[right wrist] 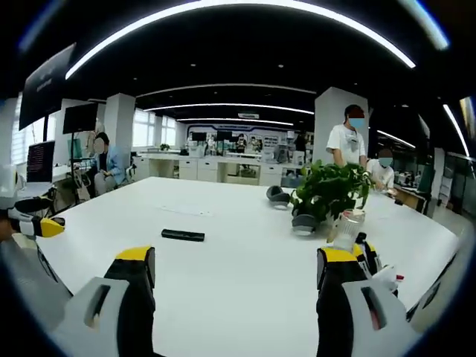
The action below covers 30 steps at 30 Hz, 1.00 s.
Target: Press the specified remote control buttons in sequence, fully releasing each button before pressing the next.
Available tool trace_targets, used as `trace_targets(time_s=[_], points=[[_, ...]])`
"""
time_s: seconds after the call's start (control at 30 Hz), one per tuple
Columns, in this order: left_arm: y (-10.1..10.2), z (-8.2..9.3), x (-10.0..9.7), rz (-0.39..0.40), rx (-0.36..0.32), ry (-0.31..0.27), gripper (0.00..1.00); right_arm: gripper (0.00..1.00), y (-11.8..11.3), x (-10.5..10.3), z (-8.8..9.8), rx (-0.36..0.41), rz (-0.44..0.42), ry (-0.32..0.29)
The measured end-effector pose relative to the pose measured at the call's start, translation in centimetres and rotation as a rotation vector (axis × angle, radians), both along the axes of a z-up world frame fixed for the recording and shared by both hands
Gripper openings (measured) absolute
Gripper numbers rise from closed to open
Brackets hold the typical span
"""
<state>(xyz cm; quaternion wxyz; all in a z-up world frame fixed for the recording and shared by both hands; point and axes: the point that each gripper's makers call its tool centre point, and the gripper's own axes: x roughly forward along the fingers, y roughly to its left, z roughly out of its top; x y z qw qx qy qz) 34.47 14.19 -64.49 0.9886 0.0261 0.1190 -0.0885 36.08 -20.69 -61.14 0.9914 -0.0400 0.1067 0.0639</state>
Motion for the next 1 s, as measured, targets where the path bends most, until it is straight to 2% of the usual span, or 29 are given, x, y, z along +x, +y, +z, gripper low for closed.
trace_targets(time_s=[0.07, 0.17, 0.53, 1.0], points=[[0.17, -0.52, 0.02, 0.010, 0.009, 0.030, 1.00, 0.93, -0.04, -0.07, -0.19, 0.005, -0.003, 0.007], [0.28, -0.71, -0.01, 0.016, 0.013, 0.042, 1.00, 0.93, 0.22, -0.09, -0.20, -0.005, 0.008, 0.007], [0.43, -0.55, 0.04, 0.021, 0.018, 0.035, 0.99, 0.92, 0.00, -0.04, -0.01, -0.001, 0.005, -0.005], [0.53, -0.27, -0.03, 0.027, 0.005, 0.019, 0.97, 0.91, 0.56, -0.04, -0.64, -0.027, 0.026, 0.029]])
